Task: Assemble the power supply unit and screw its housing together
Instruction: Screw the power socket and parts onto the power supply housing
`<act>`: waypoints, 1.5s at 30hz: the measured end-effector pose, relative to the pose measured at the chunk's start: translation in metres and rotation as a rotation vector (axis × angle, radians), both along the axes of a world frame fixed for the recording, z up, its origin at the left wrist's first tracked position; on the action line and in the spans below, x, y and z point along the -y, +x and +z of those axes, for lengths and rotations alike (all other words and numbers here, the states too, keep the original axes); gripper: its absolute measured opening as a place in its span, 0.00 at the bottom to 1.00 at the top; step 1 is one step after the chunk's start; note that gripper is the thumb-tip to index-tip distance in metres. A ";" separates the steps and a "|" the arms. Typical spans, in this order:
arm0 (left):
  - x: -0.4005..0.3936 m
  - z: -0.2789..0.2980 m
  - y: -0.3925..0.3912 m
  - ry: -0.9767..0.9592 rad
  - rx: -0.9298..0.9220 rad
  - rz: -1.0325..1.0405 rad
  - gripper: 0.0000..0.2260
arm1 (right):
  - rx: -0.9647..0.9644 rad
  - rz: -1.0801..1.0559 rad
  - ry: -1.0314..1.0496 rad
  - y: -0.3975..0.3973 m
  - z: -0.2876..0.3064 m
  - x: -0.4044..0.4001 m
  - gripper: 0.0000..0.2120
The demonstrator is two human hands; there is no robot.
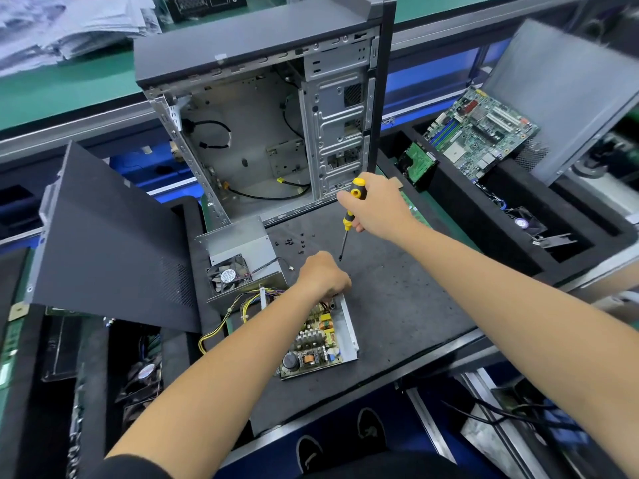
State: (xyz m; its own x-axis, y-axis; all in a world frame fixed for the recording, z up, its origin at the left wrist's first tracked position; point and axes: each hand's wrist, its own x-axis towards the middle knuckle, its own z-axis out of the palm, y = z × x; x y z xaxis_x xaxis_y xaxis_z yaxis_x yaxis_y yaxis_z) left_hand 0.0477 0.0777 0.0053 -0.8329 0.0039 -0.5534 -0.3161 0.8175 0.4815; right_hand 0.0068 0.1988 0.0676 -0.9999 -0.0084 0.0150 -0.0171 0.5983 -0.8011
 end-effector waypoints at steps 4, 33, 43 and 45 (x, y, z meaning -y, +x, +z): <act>-0.005 -0.002 0.002 -0.047 -0.013 0.008 0.11 | -0.001 0.002 0.004 0.000 0.000 0.000 0.15; 0.104 0.033 -0.008 0.811 0.243 0.032 0.14 | -0.137 0.012 -0.158 -0.007 0.031 0.034 0.13; 0.105 0.028 -0.008 0.823 0.299 0.157 0.16 | -0.166 0.057 -0.165 -0.003 0.032 0.046 0.15; 0.104 0.030 -0.009 0.820 0.299 0.162 0.15 | -0.165 0.054 -0.162 -0.002 0.032 0.045 0.15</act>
State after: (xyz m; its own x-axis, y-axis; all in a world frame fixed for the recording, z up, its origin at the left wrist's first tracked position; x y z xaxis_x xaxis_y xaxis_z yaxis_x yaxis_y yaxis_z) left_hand 0.0387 -0.0267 0.0349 -0.6788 0.3891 -0.6227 -0.6042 0.1860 0.7748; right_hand 0.0052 0.1537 0.1001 -0.9819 -0.0462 0.1837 -0.1843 0.4564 -0.8705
